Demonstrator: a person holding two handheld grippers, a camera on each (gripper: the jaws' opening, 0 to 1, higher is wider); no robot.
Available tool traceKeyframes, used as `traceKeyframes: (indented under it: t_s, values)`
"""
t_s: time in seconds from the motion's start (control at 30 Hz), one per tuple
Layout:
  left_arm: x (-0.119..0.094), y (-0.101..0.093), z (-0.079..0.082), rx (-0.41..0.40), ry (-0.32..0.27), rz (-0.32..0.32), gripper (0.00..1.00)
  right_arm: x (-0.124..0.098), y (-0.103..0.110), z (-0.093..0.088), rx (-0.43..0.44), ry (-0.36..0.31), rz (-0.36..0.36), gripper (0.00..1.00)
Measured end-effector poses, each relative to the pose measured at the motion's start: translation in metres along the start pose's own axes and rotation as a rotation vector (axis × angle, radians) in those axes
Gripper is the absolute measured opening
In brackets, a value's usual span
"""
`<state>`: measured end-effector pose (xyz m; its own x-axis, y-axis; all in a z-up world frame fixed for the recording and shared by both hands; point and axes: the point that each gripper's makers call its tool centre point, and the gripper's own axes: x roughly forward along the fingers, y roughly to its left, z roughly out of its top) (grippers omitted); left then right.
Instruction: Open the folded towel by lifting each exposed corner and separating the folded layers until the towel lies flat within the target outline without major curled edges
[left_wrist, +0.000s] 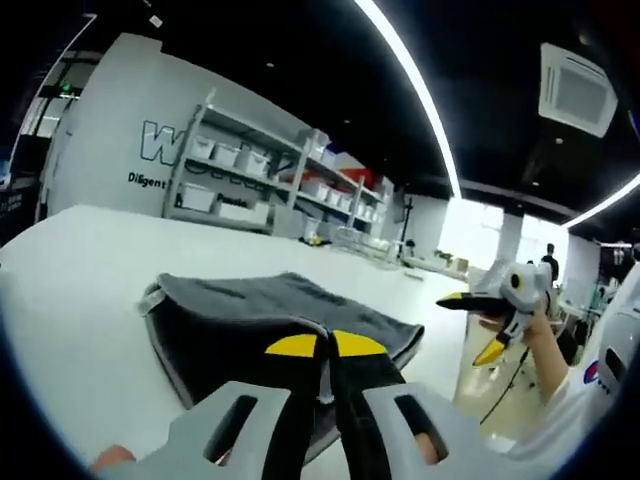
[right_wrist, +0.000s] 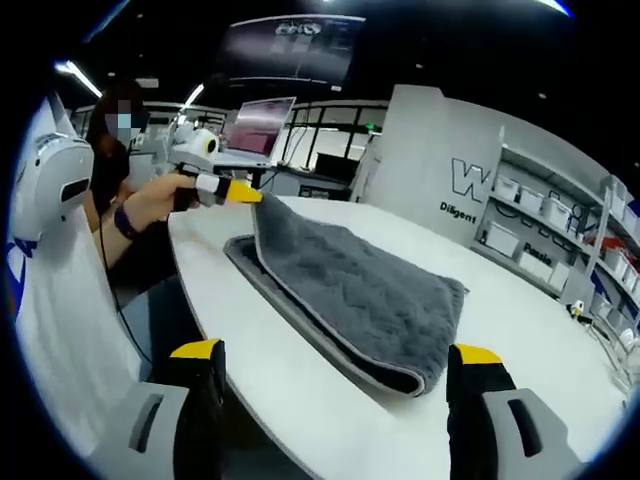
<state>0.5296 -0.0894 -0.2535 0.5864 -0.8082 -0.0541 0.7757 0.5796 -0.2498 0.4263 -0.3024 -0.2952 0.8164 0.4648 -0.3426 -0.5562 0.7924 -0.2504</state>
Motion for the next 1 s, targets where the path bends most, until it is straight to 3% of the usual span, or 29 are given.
traceKeyframes:
  t_s: [0.3, 1.0]
  values:
    - [0.019, -0.015, 0.010, 0.041, 0.015, -0.039, 0.02, -0.007, -0.001, -0.006, 0.030, -0.011, -0.018, 0.92]
    - [0.076, -0.050, 0.010, 0.060, 0.050, -0.126, 0.02, -0.047, -0.023, -0.032, 0.109, -0.007, -0.132, 0.92]
